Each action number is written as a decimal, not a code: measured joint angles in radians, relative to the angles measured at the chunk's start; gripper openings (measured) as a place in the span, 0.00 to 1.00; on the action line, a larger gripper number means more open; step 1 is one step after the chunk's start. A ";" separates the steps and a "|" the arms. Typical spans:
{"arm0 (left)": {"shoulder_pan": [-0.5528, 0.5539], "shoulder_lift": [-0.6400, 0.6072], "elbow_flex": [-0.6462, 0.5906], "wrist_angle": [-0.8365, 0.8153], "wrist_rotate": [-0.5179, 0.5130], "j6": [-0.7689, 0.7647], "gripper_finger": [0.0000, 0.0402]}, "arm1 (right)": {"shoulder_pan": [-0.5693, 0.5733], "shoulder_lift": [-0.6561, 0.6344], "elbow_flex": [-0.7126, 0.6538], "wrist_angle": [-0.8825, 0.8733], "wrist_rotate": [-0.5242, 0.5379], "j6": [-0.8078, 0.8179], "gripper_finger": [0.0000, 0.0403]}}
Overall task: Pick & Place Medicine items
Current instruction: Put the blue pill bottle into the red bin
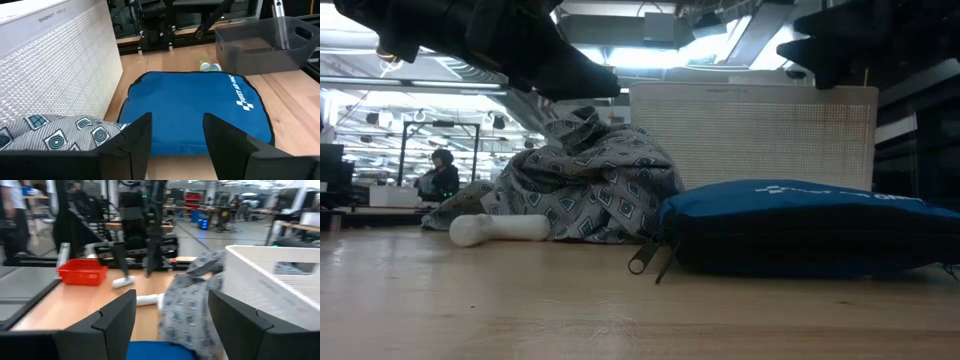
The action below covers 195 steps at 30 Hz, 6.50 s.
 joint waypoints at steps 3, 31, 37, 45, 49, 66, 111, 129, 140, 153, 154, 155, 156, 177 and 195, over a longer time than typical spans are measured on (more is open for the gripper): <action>0.000 0.000 0.000 0.000 -0.001 -0.003 0.43 | 0.013 0.000 0.000 -0.005 -0.033 0.024 0.62; -0.012 0.000 0.098 -0.145 0.042 0.037 0.43 | 0.116 0.064 0.002 -0.029 -0.014 0.302 0.62; -0.011 0.000 0.098 -0.173 0.042 0.035 0.43 | 0.116 0.070 0.096 -0.373 0.033 0.480 0.62; -0.011 0.000 0.098 -0.186 0.059 0.030 0.43 | 0.116 0.170 0.409 -0.866 0.001 0.644 0.62; -0.011 0.000 0.098 -0.213 0.082 0.031 0.43 | 0.115 0.269 0.523 -1.120 -0.008 0.801 0.62; 0.021 0.000 0.098 -0.271 0.087 0.163 0.43 | 0.079 0.654 0.595 -1.216 -0.358 1.077 0.62; 0.045 0.000 0.098 -0.308 0.135 0.089 0.43 | 0.079 0.830 0.594 -1.171 -0.466 1.079 0.29; 0.044 0.000 0.098 -0.308 0.152 0.076 0.43 | 0.059 0.829 0.594 -1.172 -0.471 1.048 0.24; 0.044 0.000 0.098 -0.308 0.154 0.076 0.43 | 0.036 0.829 0.600 -1.183 -0.472 1.024 0.27; 0.039 0.000 0.098 -0.308 0.154 0.079 0.43 | 0.033 0.829 0.897 -1.507 -0.370 0.954 0.26; 0.035 0.000 0.098 -0.308 0.154 0.079 0.43 | 0.033 0.829 0.925 -1.539 -0.357 0.951 0.27; 0.033 0.000 0.098 -0.308 0.154 0.079 0.43 | 0.033 0.829 0.953 -1.569 -0.340 0.946 0.27; 0.032 0.000 0.098 -0.307 0.154 0.079 0.43 | 0.033 0.829 0.982 -1.597 -0.322 0.943 0.28; 0.053 -0.001 0.098 -0.053 0.222 0.074 0.43 | 0.012 0.827 1.232 -1.320 0.139 0.511 0.25; 0.179 -0.001 0.098 0.070 0.309 0.075 0.43 | -0.029 0.827 1.232 -1.017 0.114 0.264 0.26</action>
